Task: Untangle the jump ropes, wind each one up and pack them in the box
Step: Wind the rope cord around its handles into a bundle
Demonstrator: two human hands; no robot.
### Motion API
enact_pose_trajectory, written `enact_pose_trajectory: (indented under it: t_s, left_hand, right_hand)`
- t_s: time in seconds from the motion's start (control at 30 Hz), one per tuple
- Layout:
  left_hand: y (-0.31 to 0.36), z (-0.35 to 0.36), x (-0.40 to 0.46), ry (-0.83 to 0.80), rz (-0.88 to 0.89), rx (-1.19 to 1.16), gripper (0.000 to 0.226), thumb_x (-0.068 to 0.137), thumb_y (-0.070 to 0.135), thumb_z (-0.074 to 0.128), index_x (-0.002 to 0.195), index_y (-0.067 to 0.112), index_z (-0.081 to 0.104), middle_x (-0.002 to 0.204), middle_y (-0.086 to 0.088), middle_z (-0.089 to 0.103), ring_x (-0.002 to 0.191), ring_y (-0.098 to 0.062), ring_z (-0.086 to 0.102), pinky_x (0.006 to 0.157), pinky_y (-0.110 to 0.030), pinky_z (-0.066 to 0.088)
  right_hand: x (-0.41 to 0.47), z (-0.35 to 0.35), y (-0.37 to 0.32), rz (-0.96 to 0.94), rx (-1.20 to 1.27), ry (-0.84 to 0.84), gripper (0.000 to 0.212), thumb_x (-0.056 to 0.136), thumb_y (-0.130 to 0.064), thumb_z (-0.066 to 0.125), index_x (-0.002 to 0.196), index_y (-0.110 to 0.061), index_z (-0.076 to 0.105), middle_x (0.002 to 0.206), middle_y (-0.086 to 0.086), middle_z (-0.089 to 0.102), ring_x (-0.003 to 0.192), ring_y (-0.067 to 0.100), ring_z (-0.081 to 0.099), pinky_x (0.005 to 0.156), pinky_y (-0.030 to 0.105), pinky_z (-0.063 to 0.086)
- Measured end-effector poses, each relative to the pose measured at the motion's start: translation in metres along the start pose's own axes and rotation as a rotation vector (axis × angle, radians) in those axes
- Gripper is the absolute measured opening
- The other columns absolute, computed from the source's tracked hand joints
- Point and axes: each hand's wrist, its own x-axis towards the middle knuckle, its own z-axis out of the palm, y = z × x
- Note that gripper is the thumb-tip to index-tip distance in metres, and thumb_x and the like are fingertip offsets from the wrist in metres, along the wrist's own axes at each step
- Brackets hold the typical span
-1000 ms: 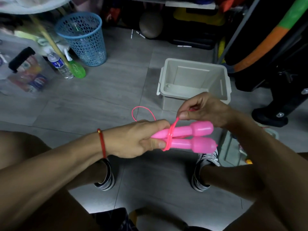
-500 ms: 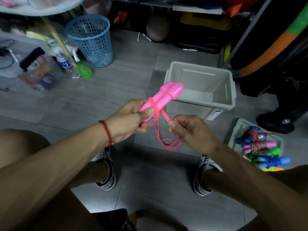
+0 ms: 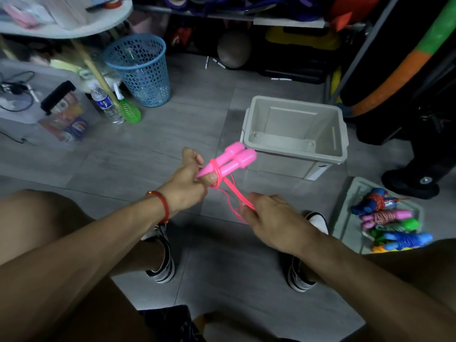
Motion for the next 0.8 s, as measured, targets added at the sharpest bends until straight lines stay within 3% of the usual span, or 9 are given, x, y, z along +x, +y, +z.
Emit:
enact_pose_trajectory:
  t_s: [0.1,0.2,0.23,0.3,0.37,0.5,0.63,0.8]
  left_hand:
    - [-0.003,0.003,0.004,0.052,0.061,0.195,0.032,0.098,0.008,0.051,0.100,0.027,0.026,0.071,0.003,0.058,0.044,-0.002,0.041,0.050,-0.029,0.035]
    - [-0.006,0.006,0.007,0.085,0.055,0.421,0.025,0.096,0.013,0.054,0.109,0.014,0.033,0.083,-0.002,0.059,0.060,-0.012,0.049,0.051,-0.024,0.035]
    - [-0.007,0.006,0.008,0.084,0.042,0.452,0.025,0.095,0.014,0.055,0.110,0.012,0.035,0.087,-0.004,0.058,0.066,-0.016,0.051,0.052,-0.026,0.034]
    - [-0.007,0.007,0.009,0.041,0.000,0.503,0.026,0.095,0.015,0.057,0.111,0.009,0.036,0.096,-0.006,0.056,0.079,-0.023,0.055,0.060,-0.027,0.033]
    - [-0.003,0.007,0.007,-0.081,-0.038,0.571,0.028,0.096,0.016,0.058,0.111,0.010,0.035,0.100,-0.006,0.056,0.089,-0.027,0.059,0.066,-0.026,0.036]
    - [0.017,0.022,-0.014,-0.305,0.030,0.687,0.029,0.094,0.009,0.053,0.117,0.004,0.035,0.100,-0.009,0.056,0.089,-0.027,0.057,0.069,-0.028,0.038]
    - [0.026,0.036,-0.032,-0.388,0.164,0.724,0.030,0.096,0.014,0.055,0.113,0.005,0.033,0.098,-0.012,0.060,0.086,-0.031,0.062,0.074,-0.042,0.049]
    - [0.036,0.035,-0.038,-0.510,0.308,0.725,0.030,0.097,0.017,0.057,0.104,0.010,0.028,0.089,-0.010,0.058,0.075,-0.030,0.056,0.066,-0.041,0.047]
  right_hand:
    - [-0.009,-0.004,-0.011,-0.001,-0.257,-0.032,0.023,0.105,-0.027,0.039,0.119,-0.013,0.050,0.115,0.013,0.063,0.109,0.036,0.060,0.082,0.037,0.044]
    - [-0.017,-0.012,-0.020,-0.119,-0.520,-0.038,0.026,0.099,-0.013,0.040,0.124,-0.011,0.048,0.115,0.009,0.064,0.106,0.033,0.063,0.075,0.037,0.038]
    - [-0.018,-0.016,-0.021,-0.205,-0.594,0.006,0.023,0.095,-0.012,0.046,0.116,-0.012,0.053,0.105,0.007,0.067,0.097,0.032,0.067,0.069,0.035,0.034]
    - [-0.020,-0.027,-0.018,-0.319,-0.735,0.153,0.012,0.074,-0.014,0.064,0.085,-0.017,0.061,0.071,0.001,0.066,0.059,0.026,0.067,0.055,0.030,0.024]
    - [-0.017,-0.036,-0.010,-0.404,-0.763,0.228,0.013,0.064,-0.013,0.066,0.071,-0.019,0.058,0.058,0.000,0.059,0.044,0.024,0.059,0.049,0.028,0.019]
    - [-0.013,-0.064,0.003,-0.560,-0.731,0.281,0.018,0.073,-0.015,0.077,0.071,-0.018,0.059,0.064,0.000,0.058,0.051,0.027,0.061,0.044,0.028,0.028]
    - [-0.008,-0.092,0.008,-0.529,-0.666,0.327,0.031,0.094,-0.043,0.047,0.077,-0.025,0.066,0.072,-0.005,0.061,0.069,0.023,0.066,0.045,0.032,0.042]
    - [0.004,-0.105,0.009,-0.525,-0.565,0.310,0.040,0.091,-0.061,0.045,0.085,-0.031,0.071,0.084,-0.009,0.062,0.080,0.015,0.066,0.052,0.034,0.046]
